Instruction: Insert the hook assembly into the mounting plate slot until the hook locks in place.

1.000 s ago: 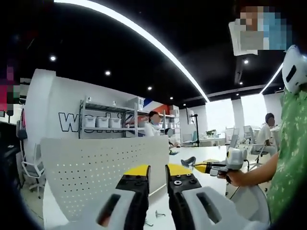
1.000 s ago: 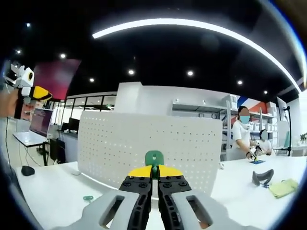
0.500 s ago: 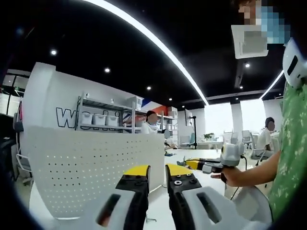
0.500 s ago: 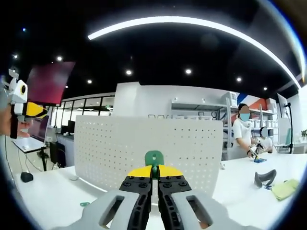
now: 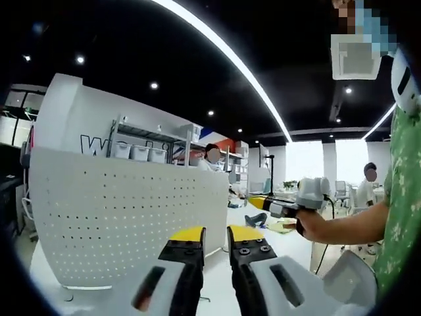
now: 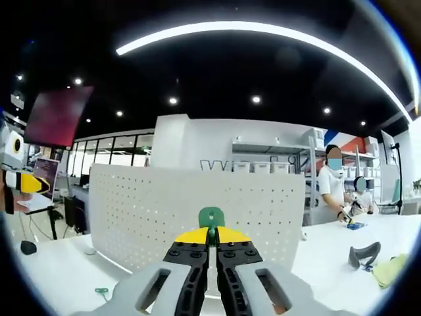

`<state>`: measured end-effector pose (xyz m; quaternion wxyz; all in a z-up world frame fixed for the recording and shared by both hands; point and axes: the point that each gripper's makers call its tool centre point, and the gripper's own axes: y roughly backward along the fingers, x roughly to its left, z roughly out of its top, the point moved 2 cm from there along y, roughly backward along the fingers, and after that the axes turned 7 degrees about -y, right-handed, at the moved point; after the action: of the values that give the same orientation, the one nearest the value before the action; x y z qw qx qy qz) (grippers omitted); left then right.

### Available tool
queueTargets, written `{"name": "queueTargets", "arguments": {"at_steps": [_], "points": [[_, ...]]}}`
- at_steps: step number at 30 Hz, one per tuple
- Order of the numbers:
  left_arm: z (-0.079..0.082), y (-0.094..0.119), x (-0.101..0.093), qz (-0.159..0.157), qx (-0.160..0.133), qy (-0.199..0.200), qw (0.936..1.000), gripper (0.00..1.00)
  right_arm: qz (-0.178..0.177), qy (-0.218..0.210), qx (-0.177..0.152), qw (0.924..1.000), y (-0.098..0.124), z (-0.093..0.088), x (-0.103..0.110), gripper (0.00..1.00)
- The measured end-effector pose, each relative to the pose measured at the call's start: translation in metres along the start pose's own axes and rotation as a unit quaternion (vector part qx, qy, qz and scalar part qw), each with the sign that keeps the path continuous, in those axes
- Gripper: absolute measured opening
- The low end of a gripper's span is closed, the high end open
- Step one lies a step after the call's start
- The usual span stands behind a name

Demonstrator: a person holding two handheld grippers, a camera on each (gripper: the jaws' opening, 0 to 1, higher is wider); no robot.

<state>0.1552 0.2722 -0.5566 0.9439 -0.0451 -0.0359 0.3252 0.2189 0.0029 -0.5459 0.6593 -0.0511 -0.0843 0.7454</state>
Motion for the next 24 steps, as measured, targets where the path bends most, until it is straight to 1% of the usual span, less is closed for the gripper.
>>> {"name": "queueTargets", "arguments": {"at_steps": [3, 14, 18, 24], "points": [[-0.004, -0.002, 0.000, 0.001, 0.004, 0.003, 1.0000, 0.14, -0.003, 0.004, -0.010, 0.9999, -0.013, 0.009, -0.007, 0.01], [-0.009, -0.003, 0.005, 0.007, 0.008, 0.007, 0.9999, 0.14, -0.007, 0.004, -0.024, 0.9997, -0.054, 0.029, -0.020, 0.01], [-0.011, -0.004, 0.007, 0.008, 0.009, 0.009, 0.9999, 0.14, -0.010, 0.003, -0.030, 0.9995, -0.066, 0.035, -0.024, 0.01], [-0.014, -0.004, 0.011, 0.012, 0.009, 0.018, 0.9997, 0.14, -0.016, -0.006, -0.026, 0.9995, -0.081, 0.035, -0.031, 0.01]]}}
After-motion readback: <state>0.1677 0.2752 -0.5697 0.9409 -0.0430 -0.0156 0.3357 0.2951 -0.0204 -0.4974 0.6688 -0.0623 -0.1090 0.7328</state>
